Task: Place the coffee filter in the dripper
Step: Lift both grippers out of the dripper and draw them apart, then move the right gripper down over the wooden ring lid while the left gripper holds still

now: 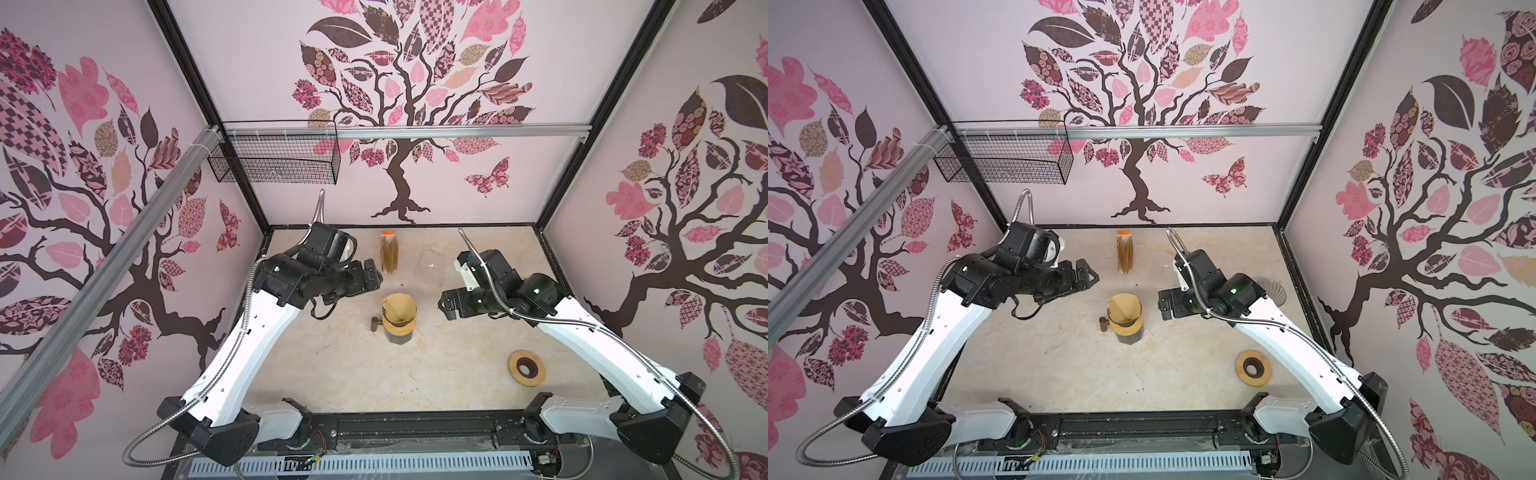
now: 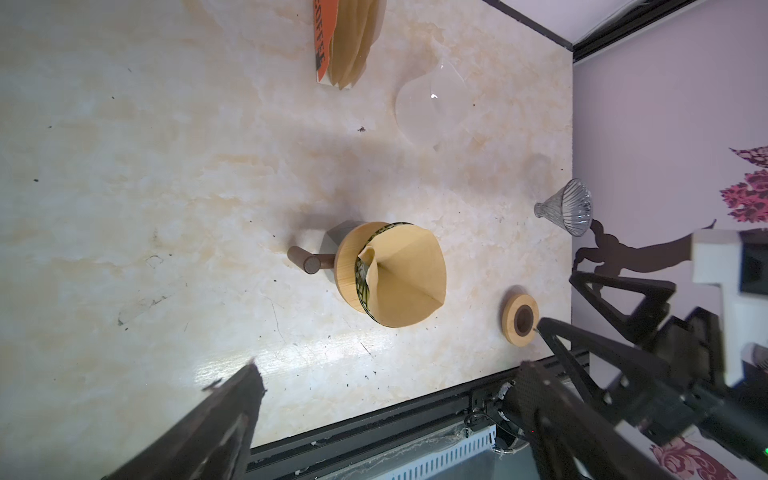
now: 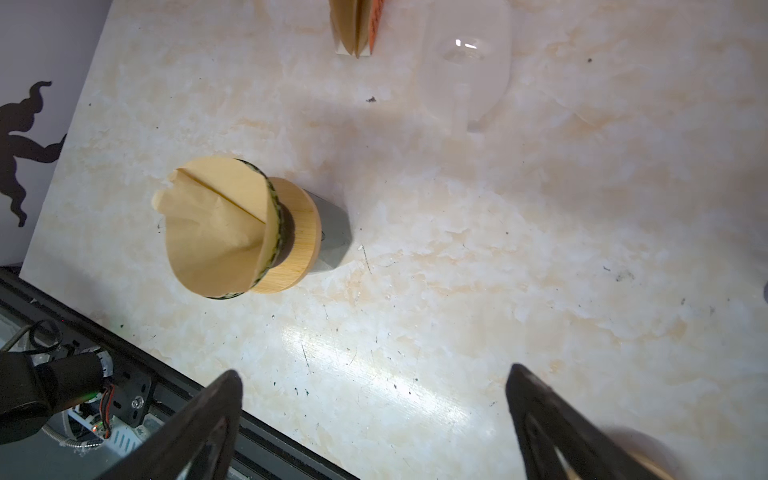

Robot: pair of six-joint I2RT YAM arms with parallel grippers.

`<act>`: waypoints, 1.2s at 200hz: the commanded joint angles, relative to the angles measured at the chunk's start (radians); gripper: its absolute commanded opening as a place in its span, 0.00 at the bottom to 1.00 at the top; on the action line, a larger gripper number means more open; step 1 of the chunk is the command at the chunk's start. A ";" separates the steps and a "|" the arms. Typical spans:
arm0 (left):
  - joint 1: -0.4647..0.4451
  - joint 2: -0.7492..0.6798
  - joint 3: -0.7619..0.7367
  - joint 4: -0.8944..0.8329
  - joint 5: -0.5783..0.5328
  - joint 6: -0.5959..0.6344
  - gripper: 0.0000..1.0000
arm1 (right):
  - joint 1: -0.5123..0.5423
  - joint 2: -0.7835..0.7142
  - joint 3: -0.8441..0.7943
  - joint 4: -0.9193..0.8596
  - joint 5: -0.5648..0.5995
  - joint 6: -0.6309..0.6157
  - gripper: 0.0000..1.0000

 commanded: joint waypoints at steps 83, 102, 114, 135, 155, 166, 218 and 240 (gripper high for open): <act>0.002 -0.077 -0.184 0.040 0.200 0.139 0.98 | -0.386 -0.134 -0.366 0.003 0.009 0.191 1.00; 0.003 -0.096 -0.242 0.044 0.194 0.155 0.98 | -0.473 -0.142 -0.410 0.013 0.017 0.230 1.00; 0.002 -0.102 -0.272 0.044 0.217 0.180 0.98 | -0.534 -0.139 -0.438 0.024 0.020 0.251 1.00; 0.003 -0.127 -0.322 0.073 0.219 0.188 0.98 | -0.586 -0.142 -0.476 0.034 0.076 0.287 1.00; 0.003 -0.140 -0.357 0.102 0.266 0.193 0.98 | -0.677 -0.171 -0.519 0.052 0.062 0.314 1.00; 0.003 -0.141 -0.371 0.108 0.298 0.204 0.98 | -0.701 -0.178 -0.530 0.048 0.083 0.326 1.00; 0.002 -0.146 -0.410 0.154 0.326 0.223 0.98 | -0.736 -0.224 -0.622 0.064 0.138 0.418 1.00; 0.002 -0.138 -0.410 0.166 0.325 0.241 0.98 | -0.759 -0.220 -0.653 0.065 0.121 0.441 1.00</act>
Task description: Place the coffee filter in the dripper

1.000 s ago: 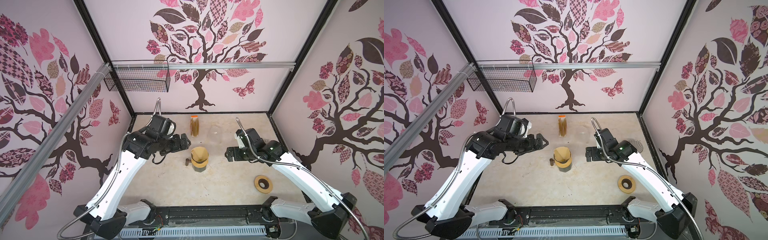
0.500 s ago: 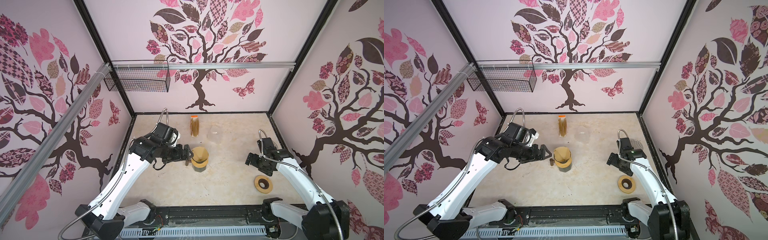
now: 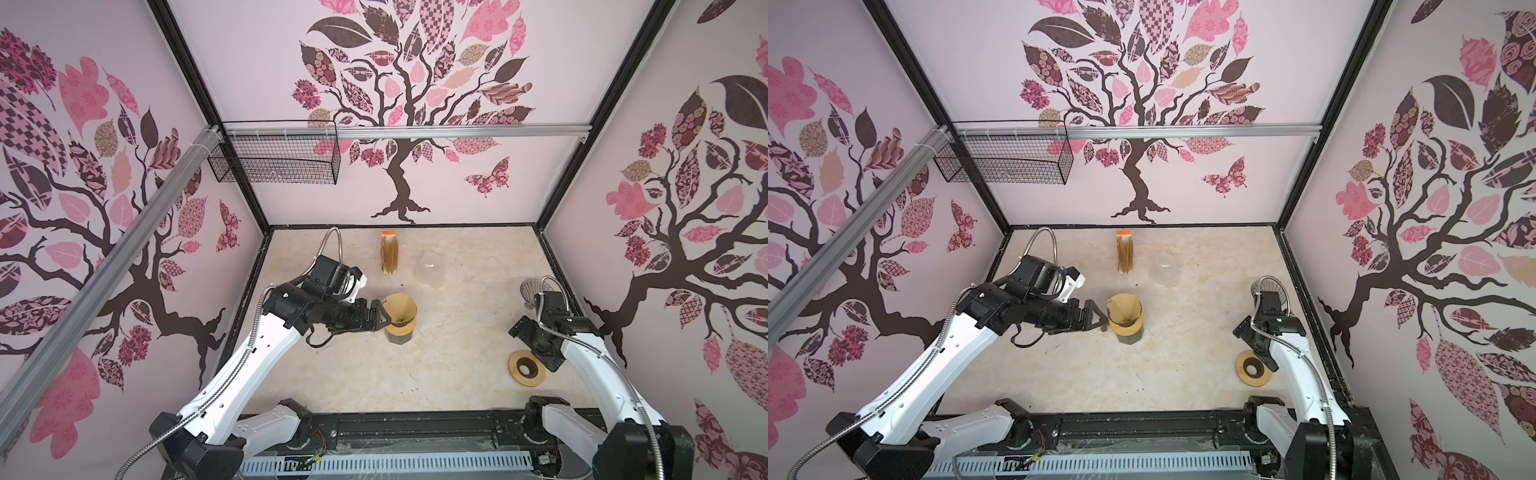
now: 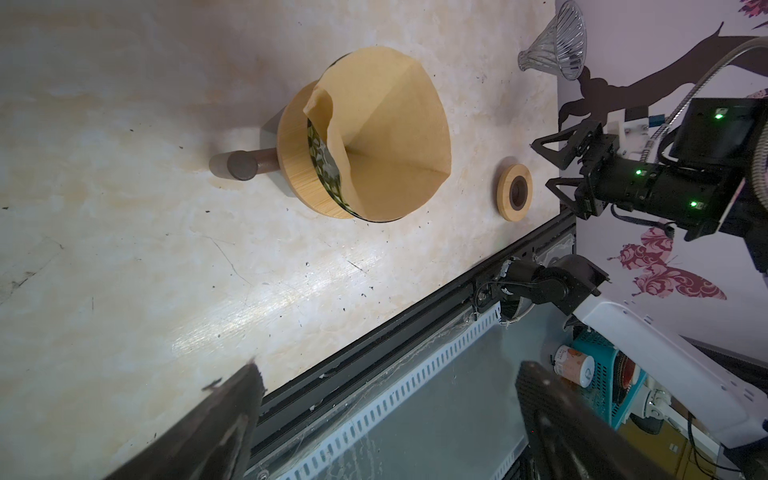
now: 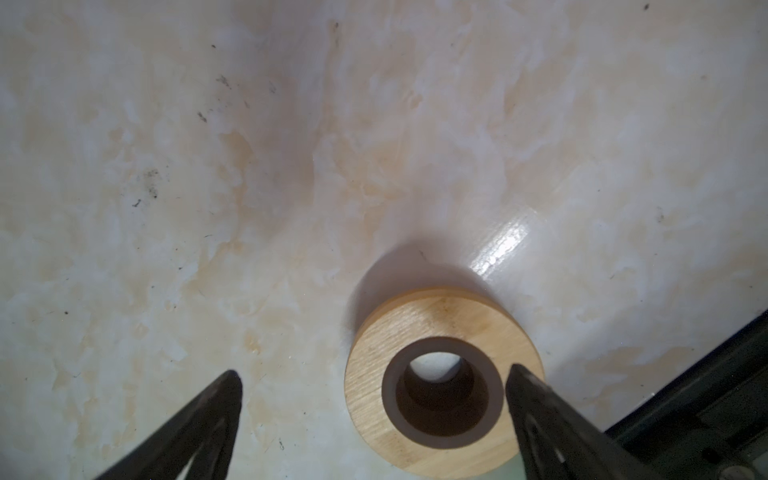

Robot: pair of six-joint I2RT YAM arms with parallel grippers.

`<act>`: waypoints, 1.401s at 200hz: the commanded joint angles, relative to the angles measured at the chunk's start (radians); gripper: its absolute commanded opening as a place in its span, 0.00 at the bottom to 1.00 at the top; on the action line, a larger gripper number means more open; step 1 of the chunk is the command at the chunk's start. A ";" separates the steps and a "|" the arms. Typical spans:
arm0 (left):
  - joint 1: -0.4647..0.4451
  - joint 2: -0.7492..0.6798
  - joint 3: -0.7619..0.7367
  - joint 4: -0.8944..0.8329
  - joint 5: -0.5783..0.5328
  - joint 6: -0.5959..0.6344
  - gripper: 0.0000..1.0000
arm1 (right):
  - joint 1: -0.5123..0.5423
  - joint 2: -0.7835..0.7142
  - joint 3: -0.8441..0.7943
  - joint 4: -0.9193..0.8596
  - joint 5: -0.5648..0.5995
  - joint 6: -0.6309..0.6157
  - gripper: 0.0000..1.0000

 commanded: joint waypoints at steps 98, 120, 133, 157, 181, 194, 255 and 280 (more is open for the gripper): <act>0.002 -0.017 -0.089 0.127 -0.085 0.079 0.98 | -0.047 -0.032 -0.149 0.087 -0.038 0.148 1.00; 0.003 -0.025 -0.107 0.154 -0.107 0.073 0.98 | -0.047 -0.040 -0.169 0.111 -0.077 0.137 1.00; 0.003 -0.022 -0.119 0.172 -0.112 0.070 0.98 | -0.048 -0.047 -0.174 0.127 -0.108 0.122 1.00; 0.003 -0.008 -0.128 0.178 -0.111 0.063 0.98 | -0.043 -0.032 -0.175 0.165 -0.217 0.086 1.00; 0.002 -0.014 -0.150 0.189 -0.108 0.053 0.98 | 0.006 0.005 -0.159 0.187 -0.249 0.107 1.00; 0.003 -0.020 -0.161 0.196 -0.107 0.050 0.98 | 0.063 0.014 -0.159 0.234 -0.242 0.151 1.00; 0.003 -0.023 -0.167 0.179 -0.104 0.058 0.98 | 0.256 0.223 -0.051 0.420 -0.251 0.263 1.00; 0.002 -0.024 -0.168 0.177 -0.106 0.056 0.98 | 0.297 0.302 0.020 0.474 -0.259 0.271 1.00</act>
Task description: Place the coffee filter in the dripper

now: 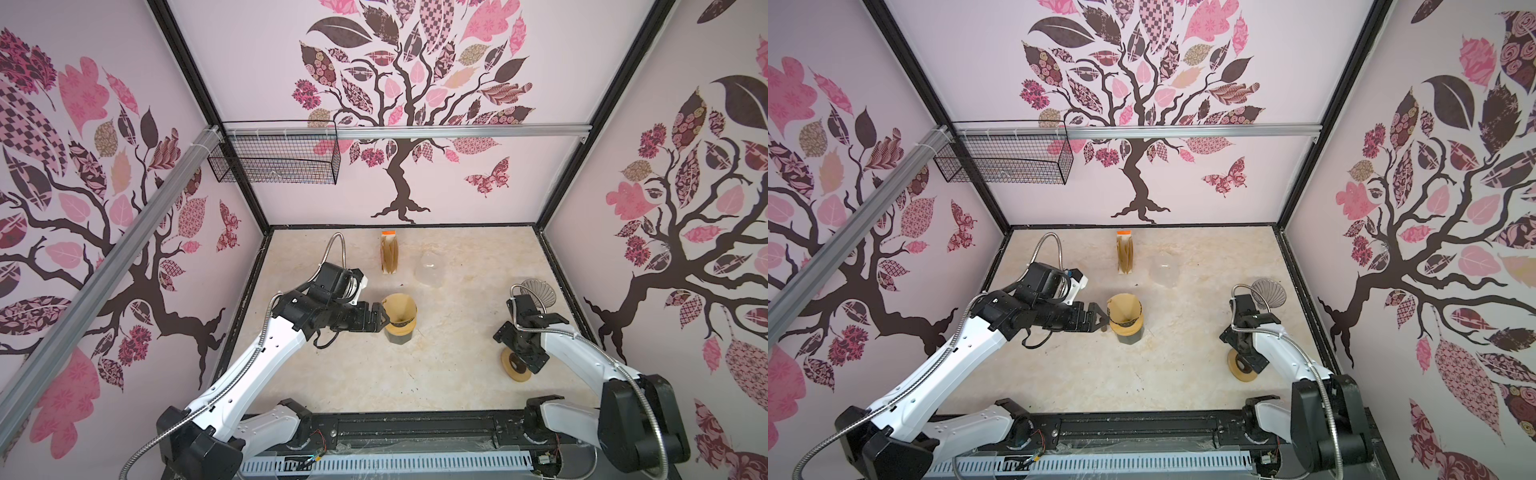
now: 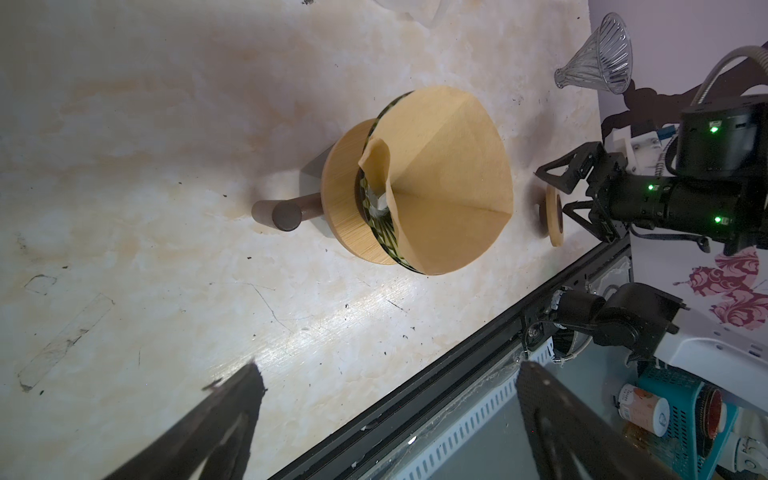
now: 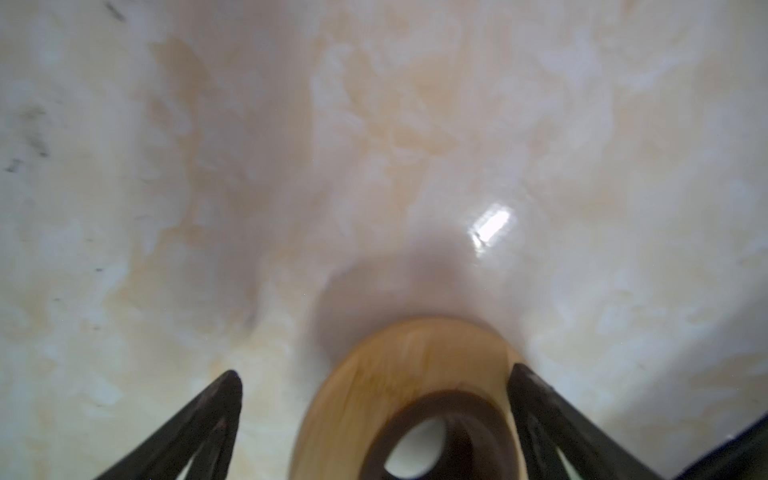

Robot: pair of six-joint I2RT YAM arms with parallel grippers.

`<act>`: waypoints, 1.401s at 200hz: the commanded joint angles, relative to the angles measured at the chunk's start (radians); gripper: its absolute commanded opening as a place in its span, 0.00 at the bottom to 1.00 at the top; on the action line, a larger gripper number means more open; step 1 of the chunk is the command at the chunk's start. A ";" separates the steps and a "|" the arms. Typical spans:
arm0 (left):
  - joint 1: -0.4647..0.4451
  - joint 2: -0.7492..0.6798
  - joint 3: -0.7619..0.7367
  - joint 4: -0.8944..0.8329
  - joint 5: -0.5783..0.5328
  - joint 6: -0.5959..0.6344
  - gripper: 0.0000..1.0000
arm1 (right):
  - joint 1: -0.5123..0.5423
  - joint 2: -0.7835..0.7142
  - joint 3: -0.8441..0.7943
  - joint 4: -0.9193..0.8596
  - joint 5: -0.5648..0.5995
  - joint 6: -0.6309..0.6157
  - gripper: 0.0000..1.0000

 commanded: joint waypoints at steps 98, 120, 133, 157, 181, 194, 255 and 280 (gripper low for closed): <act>0.002 -0.057 -0.015 -0.045 -0.038 0.045 0.98 | 0.027 0.058 0.246 0.027 -0.187 -0.008 1.00; 0.001 -0.080 -0.041 -0.037 -0.033 0.043 0.98 | -0.070 -0.049 0.170 -0.003 -0.202 -0.033 1.00; 0.002 -0.083 -0.052 -0.037 -0.025 0.043 0.98 | -0.109 -0.114 0.126 -0.035 -0.175 -0.044 1.00; 0.003 -0.086 -0.065 -0.037 -0.018 0.045 0.98 | -0.126 -0.210 0.084 -0.115 -0.125 -0.062 1.00; 0.001 -0.085 -0.078 -0.031 -0.013 0.048 0.98 | -0.135 -0.267 0.039 -0.182 -0.141 -0.054 1.00; 0.002 -0.085 -0.083 -0.024 -0.010 0.046 0.98 | -0.135 -0.307 0.010 -0.207 -0.160 -0.037 1.00; 0.002 -0.101 -0.104 -0.008 0.004 0.034 0.98 | -0.136 -0.367 -0.061 -0.293 -0.177 0.010 1.00; 0.002 -0.102 -0.111 -0.001 -0.005 0.036 0.98 | -0.136 -0.368 -0.101 -0.270 -0.209 0.019 1.00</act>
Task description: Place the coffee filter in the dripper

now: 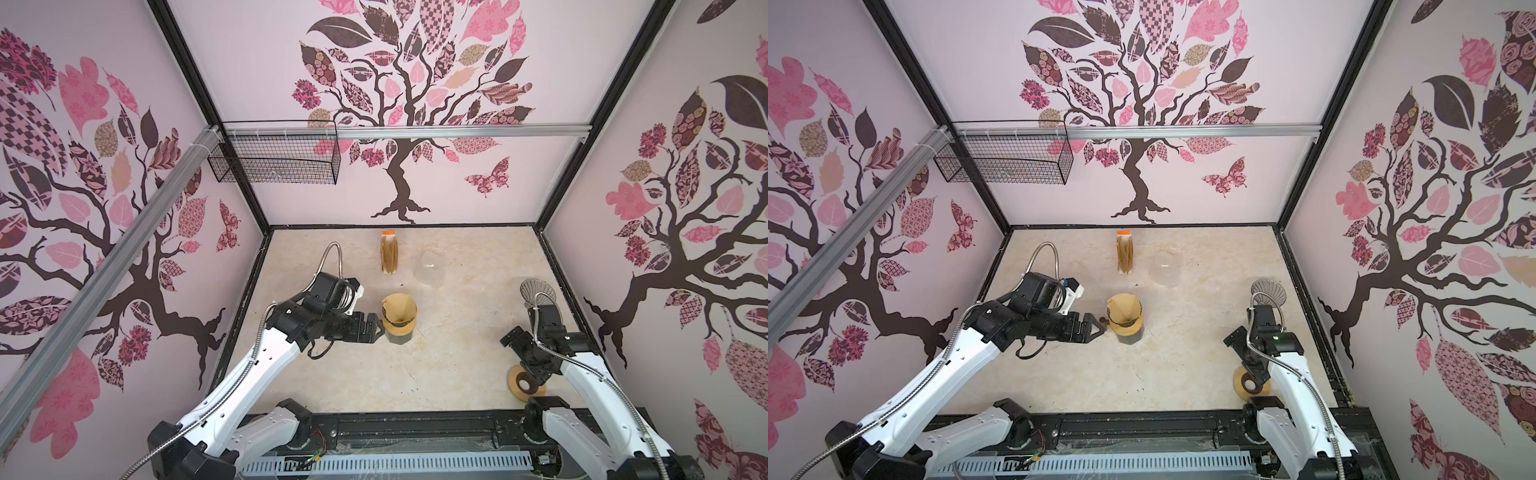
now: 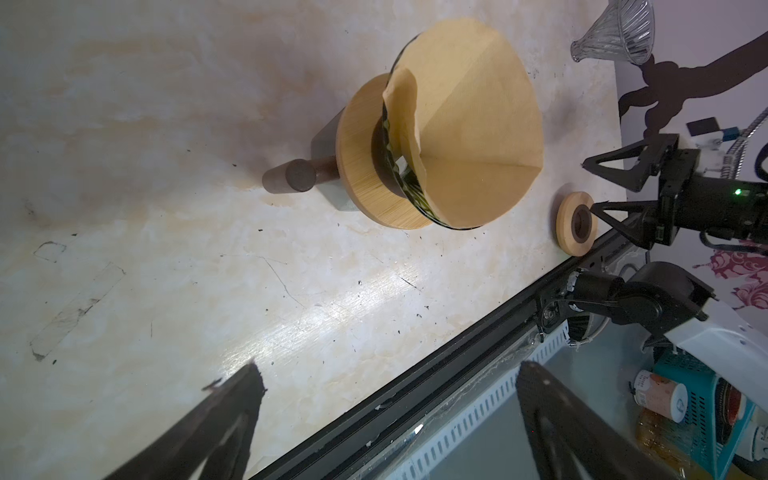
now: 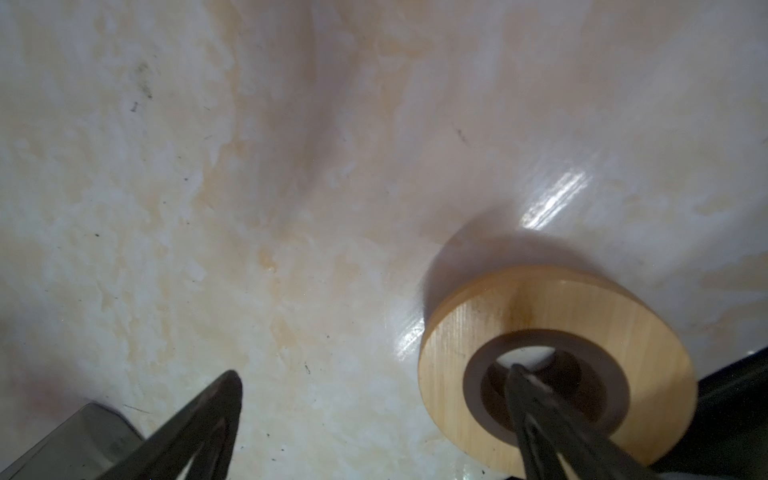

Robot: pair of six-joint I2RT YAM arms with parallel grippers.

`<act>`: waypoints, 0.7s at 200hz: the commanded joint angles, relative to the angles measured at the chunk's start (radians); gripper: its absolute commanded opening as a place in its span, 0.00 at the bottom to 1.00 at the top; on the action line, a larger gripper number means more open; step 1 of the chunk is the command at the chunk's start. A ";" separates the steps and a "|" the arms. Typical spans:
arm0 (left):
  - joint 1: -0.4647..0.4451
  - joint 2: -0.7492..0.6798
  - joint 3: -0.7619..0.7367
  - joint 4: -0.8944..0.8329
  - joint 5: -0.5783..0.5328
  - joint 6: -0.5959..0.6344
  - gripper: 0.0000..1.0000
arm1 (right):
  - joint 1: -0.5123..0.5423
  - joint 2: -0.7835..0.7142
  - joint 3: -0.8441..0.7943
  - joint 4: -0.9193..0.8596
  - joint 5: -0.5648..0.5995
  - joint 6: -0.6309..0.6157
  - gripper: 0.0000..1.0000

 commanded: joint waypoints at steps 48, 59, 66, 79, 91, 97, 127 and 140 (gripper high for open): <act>0.002 -0.012 -0.060 0.043 0.010 0.005 0.98 | -0.005 0.052 -0.071 0.068 -0.109 0.024 1.00; 0.003 -0.013 -0.065 0.045 0.011 0.005 0.98 | -0.004 0.068 -0.068 0.080 -0.107 0.023 1.00; 0.002 -0.013 -0.066 0.048 0.014 0.006 0.98 | -0.004 0.076 -0.065 0.087 -0.104 0.021 1.00; 0.002 -0.012 -0.070 0.050 0.018 0.005 0.98 | -0.003 0.090 -0.061 0.106 -0.099 0.021 1.00; 0.002 -0.012 -0.073 0.052 0.017 0.005 0.98 | -0.002 0.110 -0.063 0.125 -0.098 0.021 1.00; 0.001 -0.013 -0.073 0.051 0.017 0.005 0.98 | -0.004 0.122 -0.065 0.131 -0.095 0.021 1.00; 0.002 -0.015 -0.072 0.052 0.005 0.008 0.98 | 0.003 0.167 -0.085 0.178 -0.102 0.024 1.00; 0.003 -0.015 -0.075 0.054 0.004 0.008 0.98 | 0.014 0.174 -0.093 0.209 -0.111 0.025 1.00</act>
